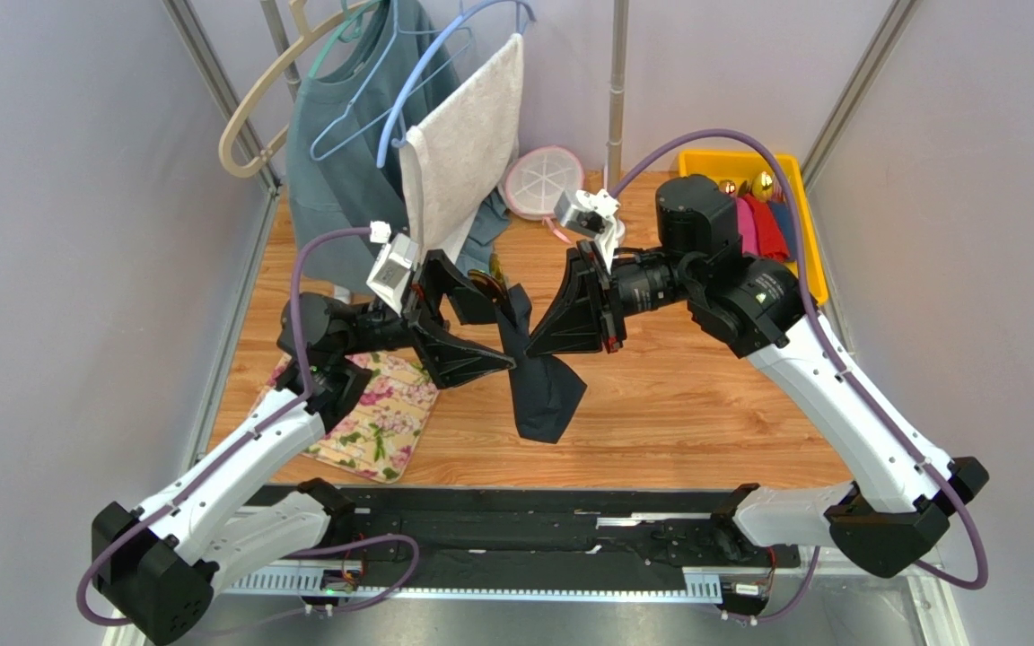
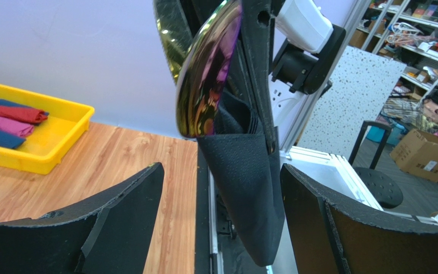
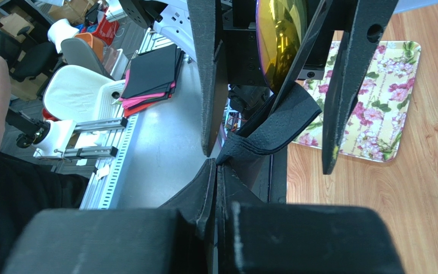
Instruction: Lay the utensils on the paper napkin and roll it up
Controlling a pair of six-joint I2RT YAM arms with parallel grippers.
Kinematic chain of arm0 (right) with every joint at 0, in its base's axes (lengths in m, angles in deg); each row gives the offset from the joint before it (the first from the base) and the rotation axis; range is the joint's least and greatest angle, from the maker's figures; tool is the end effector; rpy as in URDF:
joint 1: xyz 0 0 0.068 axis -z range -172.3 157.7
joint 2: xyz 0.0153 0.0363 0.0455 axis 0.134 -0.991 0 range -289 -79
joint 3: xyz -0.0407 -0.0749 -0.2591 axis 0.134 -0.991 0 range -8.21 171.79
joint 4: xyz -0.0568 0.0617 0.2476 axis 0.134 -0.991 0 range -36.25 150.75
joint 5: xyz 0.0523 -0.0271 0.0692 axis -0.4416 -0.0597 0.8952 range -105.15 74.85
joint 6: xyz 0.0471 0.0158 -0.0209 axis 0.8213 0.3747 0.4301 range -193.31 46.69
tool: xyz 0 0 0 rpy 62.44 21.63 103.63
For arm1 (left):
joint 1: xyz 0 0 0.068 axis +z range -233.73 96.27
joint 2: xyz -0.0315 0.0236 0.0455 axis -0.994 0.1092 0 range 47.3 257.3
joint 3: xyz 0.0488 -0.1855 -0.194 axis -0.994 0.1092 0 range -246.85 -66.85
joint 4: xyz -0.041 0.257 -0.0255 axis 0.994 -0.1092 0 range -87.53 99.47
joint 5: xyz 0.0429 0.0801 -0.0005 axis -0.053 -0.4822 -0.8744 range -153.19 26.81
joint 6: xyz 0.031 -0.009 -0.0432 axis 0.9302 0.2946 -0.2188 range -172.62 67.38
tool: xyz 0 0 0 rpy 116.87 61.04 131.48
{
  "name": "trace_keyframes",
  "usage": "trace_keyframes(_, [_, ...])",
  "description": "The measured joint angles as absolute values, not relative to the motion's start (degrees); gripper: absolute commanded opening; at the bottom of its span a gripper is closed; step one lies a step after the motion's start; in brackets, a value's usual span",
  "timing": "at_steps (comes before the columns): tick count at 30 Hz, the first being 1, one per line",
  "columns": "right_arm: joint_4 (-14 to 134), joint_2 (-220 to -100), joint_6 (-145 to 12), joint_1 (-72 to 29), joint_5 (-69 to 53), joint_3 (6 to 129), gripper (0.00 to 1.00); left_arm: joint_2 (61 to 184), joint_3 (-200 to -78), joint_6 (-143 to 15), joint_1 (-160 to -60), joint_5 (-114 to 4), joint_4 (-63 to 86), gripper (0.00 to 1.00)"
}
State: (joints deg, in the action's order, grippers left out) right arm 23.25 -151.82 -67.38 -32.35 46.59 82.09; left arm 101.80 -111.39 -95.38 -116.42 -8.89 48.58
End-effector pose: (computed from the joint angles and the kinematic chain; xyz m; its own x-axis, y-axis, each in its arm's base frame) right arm 0.1658 0.1804 0.4654 -0.3575 -0.2366 -0.9034 -0.9061 -0.1463 0.3969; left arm 0.1538 -0.1330 0.3913 -0.3183 -0.2665 -0.9097 0.9479 -0.0993 -0.3026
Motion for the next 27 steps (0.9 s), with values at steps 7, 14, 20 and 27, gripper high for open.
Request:
trace_keyframes(7, [23.1,-151.2,-68.4,-32.7,46.3,82.1,0.00,101.8,-112.8,-96.3,-118.3,-9.1,48.9,0.73])
trace_keyframes(14, [23.1,-151.2,-68.6,-32.7,46.3,82.2,0.00,101.9,-113.0,-96.3,-119.5,-9.3,49.1,0.79])
trace_keyframes(20, [23.2,-151.2,-68.6,-33.0,46.3,82.7,0.00,102.5,-113.0,-96.2,-120.2,-9.8,49.1,0.75])
trace_keyframes(27, [23.2,-151.2,-68.6,-33.4,46.3,83.0,0.00,102.7,-113.0,-96.3,-121.7,-10.0,49.0,0.61])
